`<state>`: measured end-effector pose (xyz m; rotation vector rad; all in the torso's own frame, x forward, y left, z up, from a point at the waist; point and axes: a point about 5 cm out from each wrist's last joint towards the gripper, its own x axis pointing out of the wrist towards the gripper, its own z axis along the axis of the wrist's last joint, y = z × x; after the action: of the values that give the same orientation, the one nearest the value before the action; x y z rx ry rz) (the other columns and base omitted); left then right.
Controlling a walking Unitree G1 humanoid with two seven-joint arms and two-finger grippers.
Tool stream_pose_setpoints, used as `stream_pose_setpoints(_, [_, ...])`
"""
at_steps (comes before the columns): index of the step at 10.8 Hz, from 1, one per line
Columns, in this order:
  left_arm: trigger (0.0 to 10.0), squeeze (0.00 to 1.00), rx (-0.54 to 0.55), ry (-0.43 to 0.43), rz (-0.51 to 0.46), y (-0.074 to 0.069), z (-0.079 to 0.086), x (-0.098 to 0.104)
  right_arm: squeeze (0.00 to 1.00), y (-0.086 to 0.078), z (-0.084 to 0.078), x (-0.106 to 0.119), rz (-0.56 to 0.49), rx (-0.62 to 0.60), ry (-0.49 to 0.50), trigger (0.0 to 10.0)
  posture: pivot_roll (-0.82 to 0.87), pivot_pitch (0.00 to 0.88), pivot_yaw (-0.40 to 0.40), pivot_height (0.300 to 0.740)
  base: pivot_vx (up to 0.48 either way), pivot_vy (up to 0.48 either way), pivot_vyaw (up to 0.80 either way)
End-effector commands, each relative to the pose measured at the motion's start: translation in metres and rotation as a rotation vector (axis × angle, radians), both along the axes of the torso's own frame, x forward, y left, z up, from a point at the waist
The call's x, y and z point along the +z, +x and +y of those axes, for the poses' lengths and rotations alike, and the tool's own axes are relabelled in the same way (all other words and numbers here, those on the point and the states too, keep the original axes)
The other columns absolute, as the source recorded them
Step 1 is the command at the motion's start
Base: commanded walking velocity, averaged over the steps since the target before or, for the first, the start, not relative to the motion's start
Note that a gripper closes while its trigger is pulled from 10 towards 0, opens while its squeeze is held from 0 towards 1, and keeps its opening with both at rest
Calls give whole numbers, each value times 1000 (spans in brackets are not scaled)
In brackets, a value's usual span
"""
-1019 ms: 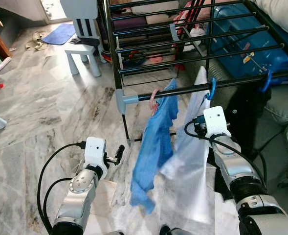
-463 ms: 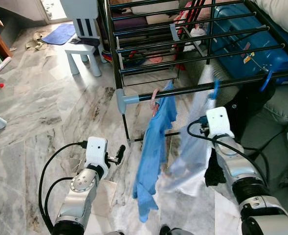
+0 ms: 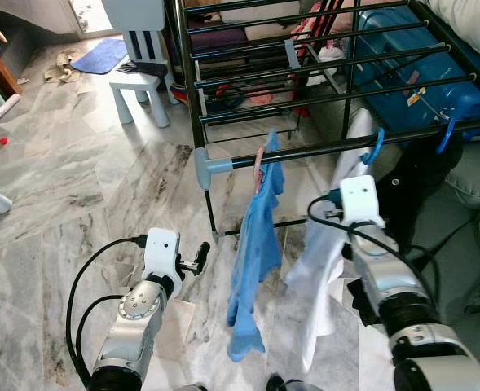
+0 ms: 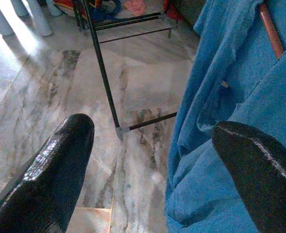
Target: Hang hanger
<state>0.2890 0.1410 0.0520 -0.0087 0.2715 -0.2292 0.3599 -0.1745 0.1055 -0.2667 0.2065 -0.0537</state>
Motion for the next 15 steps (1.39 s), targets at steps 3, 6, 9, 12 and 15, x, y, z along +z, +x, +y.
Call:
stream_pose_setpoints(3, [10000, 0, 2, 23, 25, -1, 4, -4, 0, -5, 2, -8, 32, -7, 10, 667, -77, 137, 52, 740, 0, 0, 0])
stream_pose_setpoints(6, [10000, 0, -1, 24, 30, -1, 3, -4, 0, -8, 7, -10, 34, 36, 18, 314, -75, 139, 49, 740, 0, 0, 0])
stream_pose_setpoints(9, [10000, 0, 2, 24, 36, -2, 4, -5, 0, -13, 6, -13, 42, 71, -4, 6392, -79, 145, 51, 740, 0, 0, 0])
stream_pose_setpoints(12, [10000, 0, -3, 26, 40, -3, 3, -6, 1000, -14, 3, -11, 28, 48, -25, 10000, -79, 148, 53, 740, 0, 0, 0])
stream_pose_setpoints(15, [10000, 0, 0, 25, 42, -4, 4, -6, 82, -12, 0, -6, 15, 28, -49, 10000, -77, 151, 51, 740, 0, 0, 0])
